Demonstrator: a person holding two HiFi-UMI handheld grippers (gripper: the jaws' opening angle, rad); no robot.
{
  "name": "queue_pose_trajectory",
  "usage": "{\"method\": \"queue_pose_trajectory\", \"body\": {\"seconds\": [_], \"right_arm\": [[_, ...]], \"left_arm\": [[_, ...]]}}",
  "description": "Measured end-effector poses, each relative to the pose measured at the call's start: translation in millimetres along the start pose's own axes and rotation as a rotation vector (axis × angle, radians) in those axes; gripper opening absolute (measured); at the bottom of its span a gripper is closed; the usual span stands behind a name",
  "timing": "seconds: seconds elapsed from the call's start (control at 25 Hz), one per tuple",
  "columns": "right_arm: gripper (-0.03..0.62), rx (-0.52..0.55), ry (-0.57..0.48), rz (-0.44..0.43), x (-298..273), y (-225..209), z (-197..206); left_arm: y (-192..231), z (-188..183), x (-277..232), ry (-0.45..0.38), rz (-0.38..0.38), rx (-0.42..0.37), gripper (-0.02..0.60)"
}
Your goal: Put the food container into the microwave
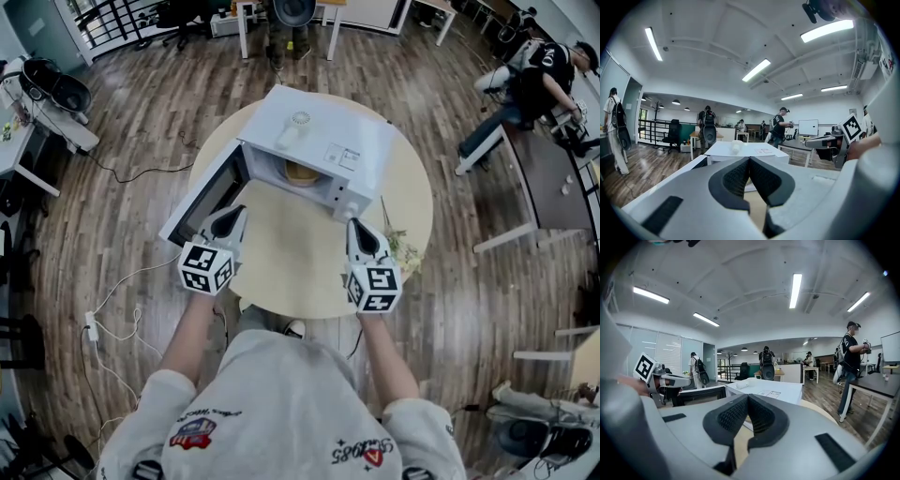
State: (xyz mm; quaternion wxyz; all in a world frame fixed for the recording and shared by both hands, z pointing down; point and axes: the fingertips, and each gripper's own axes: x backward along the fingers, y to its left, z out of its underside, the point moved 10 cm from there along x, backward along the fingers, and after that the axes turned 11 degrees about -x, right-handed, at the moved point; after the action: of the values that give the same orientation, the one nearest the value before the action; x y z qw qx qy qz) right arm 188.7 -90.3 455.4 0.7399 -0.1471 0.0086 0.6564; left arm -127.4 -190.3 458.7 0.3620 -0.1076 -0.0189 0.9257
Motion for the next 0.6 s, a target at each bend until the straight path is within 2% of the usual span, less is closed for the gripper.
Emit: {"method": "queue_pose_trajectory", "body": {"seconds": [0.6], "right_arm": [[0.005,-0.022,-0.004,-0.025,4.7,7.0,3.3]], "left_arm": [[-6.9,2.2,7.0,0.001,-0.009,0.014,0.005]]}}
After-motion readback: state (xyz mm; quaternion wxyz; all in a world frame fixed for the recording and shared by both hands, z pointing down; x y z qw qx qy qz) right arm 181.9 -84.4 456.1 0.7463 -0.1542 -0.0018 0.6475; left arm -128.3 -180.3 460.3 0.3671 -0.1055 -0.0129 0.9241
